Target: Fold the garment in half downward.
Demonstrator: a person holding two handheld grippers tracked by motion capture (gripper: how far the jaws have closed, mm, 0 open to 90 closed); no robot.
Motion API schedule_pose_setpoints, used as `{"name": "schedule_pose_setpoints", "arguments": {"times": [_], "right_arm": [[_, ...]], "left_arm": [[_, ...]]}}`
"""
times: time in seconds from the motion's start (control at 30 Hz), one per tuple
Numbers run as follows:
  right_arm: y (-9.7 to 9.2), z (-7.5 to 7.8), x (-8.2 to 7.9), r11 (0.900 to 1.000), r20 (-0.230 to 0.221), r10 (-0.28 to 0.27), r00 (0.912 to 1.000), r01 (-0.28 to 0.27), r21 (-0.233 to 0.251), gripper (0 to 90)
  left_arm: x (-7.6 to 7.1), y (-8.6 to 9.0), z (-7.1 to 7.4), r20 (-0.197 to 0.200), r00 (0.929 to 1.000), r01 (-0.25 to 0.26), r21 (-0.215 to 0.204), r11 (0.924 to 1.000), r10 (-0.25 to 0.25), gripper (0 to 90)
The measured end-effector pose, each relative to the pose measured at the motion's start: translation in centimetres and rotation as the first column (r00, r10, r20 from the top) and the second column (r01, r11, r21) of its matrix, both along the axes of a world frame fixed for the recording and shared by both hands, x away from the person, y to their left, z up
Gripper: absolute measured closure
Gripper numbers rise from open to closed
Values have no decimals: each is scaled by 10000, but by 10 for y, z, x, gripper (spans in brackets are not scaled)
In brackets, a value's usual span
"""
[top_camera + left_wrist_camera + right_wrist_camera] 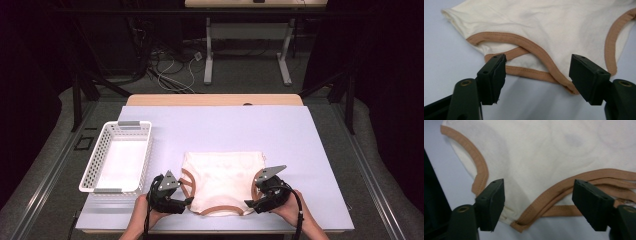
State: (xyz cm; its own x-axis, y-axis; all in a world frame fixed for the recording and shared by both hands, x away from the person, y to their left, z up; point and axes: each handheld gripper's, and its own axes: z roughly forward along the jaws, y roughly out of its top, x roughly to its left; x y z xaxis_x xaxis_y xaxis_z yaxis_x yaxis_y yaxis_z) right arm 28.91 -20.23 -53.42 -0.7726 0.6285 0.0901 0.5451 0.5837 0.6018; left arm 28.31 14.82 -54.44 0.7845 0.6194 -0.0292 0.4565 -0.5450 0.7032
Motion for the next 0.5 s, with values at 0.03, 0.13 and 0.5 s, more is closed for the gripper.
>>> {"name": "schedule_pose_setpoints", "arguments": {"times": [0.03,0.13,0.5], "right_arm": [[-2,0,1,10000,96,-54,9999,54,40,204],[-8,1,6,9988,225,-369,9991,362,321,150],[-23,2,20,9944,852,-906,9922,854,627,0]], "left_arm": [[0,1,0,34,10000,-60,11,10000,60,261],[1,2,1,188,9996,-223,46,9997,222,199],[5,5,-1,266,9988,-407,46,9992,406,146]]}}
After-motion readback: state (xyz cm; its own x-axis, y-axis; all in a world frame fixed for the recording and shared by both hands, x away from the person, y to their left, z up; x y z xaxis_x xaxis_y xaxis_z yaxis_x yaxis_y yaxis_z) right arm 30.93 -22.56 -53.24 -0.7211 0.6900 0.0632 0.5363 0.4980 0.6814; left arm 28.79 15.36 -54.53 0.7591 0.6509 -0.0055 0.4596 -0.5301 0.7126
